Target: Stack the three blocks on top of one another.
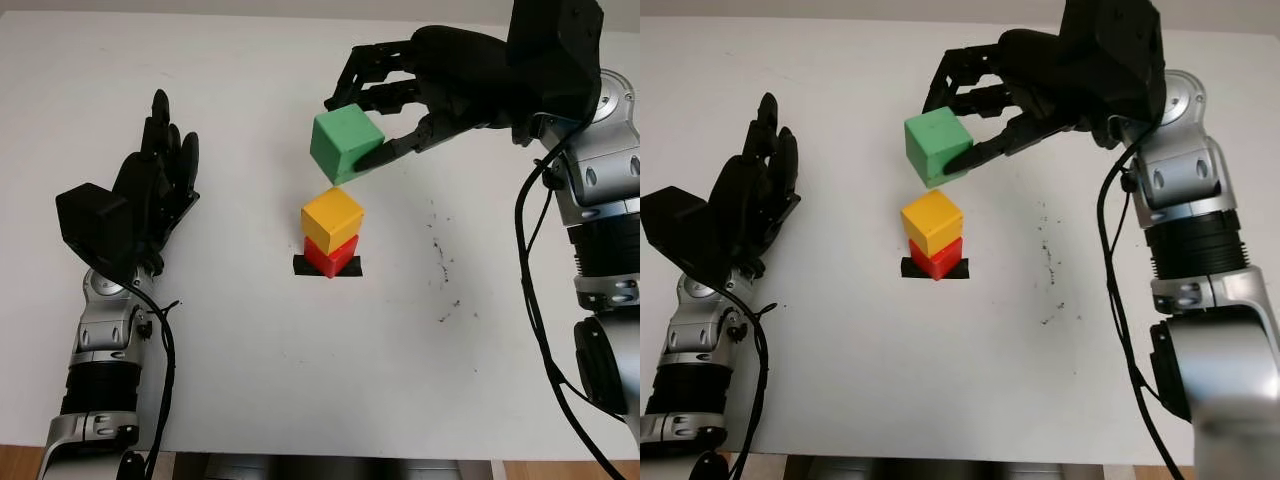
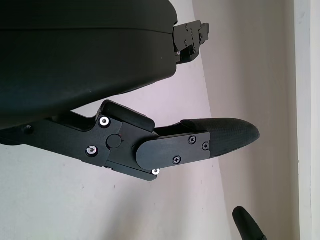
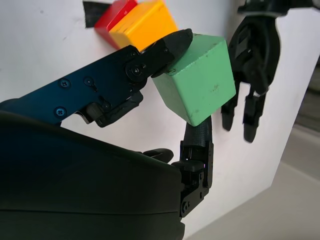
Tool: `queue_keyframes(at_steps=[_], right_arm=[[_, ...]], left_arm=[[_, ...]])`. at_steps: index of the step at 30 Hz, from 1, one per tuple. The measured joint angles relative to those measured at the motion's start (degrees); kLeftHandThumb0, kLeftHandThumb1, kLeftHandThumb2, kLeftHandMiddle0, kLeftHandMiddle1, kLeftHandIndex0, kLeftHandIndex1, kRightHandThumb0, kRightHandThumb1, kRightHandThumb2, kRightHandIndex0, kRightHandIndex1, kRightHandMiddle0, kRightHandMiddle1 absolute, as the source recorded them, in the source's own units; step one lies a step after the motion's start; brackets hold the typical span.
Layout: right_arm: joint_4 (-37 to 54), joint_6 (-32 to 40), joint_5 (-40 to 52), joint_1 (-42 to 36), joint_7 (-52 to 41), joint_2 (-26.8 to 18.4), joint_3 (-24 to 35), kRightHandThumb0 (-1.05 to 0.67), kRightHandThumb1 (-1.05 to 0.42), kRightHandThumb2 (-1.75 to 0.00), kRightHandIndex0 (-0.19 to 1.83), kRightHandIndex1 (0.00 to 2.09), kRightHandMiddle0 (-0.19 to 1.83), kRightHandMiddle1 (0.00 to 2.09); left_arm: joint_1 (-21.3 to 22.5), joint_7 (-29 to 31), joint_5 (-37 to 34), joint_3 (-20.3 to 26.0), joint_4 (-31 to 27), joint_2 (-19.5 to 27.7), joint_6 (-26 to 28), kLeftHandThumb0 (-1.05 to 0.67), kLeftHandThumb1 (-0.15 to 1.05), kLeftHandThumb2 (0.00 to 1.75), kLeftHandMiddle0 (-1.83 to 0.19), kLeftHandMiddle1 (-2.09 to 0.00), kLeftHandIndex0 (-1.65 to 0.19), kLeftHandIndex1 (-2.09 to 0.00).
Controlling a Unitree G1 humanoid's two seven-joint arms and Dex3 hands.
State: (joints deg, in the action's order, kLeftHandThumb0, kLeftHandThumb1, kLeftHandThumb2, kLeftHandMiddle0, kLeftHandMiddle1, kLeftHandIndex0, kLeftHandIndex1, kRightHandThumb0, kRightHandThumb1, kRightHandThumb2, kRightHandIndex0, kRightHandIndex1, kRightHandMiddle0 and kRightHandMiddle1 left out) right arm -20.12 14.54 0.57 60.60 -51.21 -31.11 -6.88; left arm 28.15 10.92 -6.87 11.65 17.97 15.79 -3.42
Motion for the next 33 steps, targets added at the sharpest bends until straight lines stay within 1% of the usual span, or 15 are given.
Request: queue_keyframes(at_steps=[8, 21, 33], right_arm=[[-1.0, 0.0, 1.0, 0.9, -3.9, 0.5, -1.1, -0.47, -0.91, -0.06, 0.34, 0.03, 0.39, 1.62], [-2.2, -2.6, 0.6, 0.5, -6.4, 0.4, -2.0, -0.49, -0.92, -0.06, 0.34, 0.03, 0.38, 1.65], [-3.7, -5.2, -0.9, 0.0, -6.5, 0.1, -2.3, -0.49, -0.92, -0.05, 0.34, 0.04, 0.36, 1.69]], left_arm=[[0.0, -0.1, 0.0, 0.0, 0.0, 0.0, 0.0, -0.78, 1.05, 0.57, 0.19, 0.00, 0.19, 0.00], [0.0, 0.0, 0.2, -0.1, 0.0, 0.0, 0.0, -0.79, 1.05, 0.57, 0.19, 0.00, 0.19, 0.00], [0.0, 0.0, 0.1, -0.2, -0.6, 0.0, 0.7, -0.79, 1.05, 0.57, 0.19, 0.00, 0.19, 0.00]])
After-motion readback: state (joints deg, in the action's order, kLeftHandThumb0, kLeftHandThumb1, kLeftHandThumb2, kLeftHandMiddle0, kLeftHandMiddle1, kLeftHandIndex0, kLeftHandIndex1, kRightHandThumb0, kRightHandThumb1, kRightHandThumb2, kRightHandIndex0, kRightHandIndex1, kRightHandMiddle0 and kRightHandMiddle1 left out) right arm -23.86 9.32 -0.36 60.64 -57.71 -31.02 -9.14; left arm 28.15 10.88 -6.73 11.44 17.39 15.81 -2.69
